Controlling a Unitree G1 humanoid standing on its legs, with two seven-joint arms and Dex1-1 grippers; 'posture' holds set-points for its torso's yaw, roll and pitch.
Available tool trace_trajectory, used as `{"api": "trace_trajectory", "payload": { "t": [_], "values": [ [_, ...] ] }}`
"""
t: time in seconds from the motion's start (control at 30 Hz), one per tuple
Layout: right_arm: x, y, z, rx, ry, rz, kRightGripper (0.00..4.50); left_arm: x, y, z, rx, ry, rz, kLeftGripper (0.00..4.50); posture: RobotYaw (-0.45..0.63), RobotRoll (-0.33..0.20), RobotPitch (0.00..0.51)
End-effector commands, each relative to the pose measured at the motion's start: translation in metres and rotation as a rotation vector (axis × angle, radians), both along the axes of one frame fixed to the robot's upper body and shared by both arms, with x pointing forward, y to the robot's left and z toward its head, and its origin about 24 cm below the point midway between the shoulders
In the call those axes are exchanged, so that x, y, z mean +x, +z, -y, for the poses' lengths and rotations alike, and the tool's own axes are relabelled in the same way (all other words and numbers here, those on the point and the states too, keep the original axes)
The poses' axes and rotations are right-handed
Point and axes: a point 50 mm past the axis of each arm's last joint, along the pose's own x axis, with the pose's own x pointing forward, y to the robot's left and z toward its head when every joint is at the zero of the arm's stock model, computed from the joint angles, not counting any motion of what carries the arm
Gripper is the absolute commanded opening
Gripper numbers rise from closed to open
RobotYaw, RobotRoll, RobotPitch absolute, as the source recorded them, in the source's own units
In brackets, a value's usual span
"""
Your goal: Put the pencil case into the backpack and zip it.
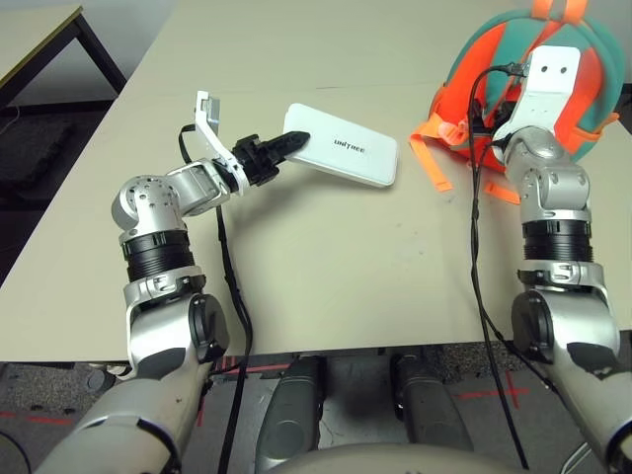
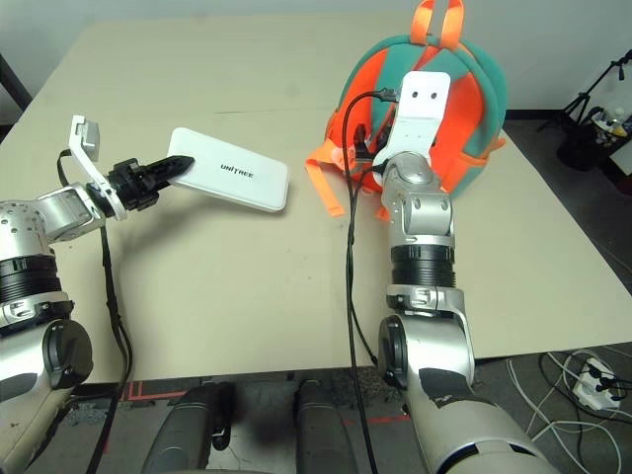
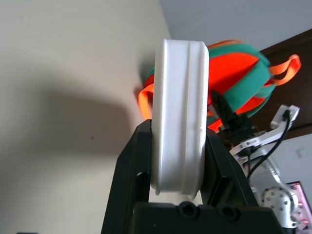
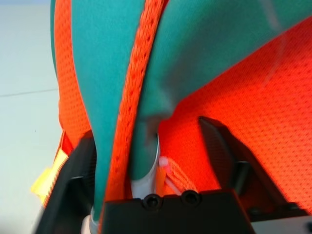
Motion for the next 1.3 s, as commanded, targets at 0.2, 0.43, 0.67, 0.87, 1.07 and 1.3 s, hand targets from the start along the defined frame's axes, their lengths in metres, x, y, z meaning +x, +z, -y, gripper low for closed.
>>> {"api": "trace_trajectory", "payload": {
  "t": [0.2, 0.43, 0.67, 0.87, 1.07, 1.3],
  "values": [
    [-0.002, 0.008, -0.003, 0.001, 0.068, 0.014, 1.24, 0.004, 0.015, -0.003, -0.019, 0.011, 0.052, 1.33, 0.12, 0.000, 0.151],
    [-0.025, 0.025, -0.004, 0.002, 0.216, -0.024, 0.20, 0.017, 0.034, -0.029, 0.006, 0.133, 0.122, 1.33, 0.08, 0.000, 0.150],
    [-0.098, 0.052, 0.000, -0.107, 0.473, -0.169, 0.20, 0.032, 0.038, -0.047, 0.055, 0.224, 0.152, 1.33, 0.00, 0.000, 0.149],
    [-0.155, 0.062, 0.007, -0.196, 0.600, -0.261, 0.20, 0.042, 0.029, -0.033, 0.047, 0.188, 0.132, 1.33, -0.09, 0.000, 0.149],
    [-0.192, 0.057, 0.007, -0.239, 0.767, -0.279, 0.20, 0.050, 0.025, -0.017, 0.038, 0.142, 0.122, 1.33, -0.16, 0.000, 0.153],
    [-0.212, 0.045, 0.002, -0.227, 0.848, -0.333, 0.20, 0.053, 0.025, -0.010, 0.040, 0.109, 0.119, 1.33, -0.18, 0.000, 0.161]
  ]
}}
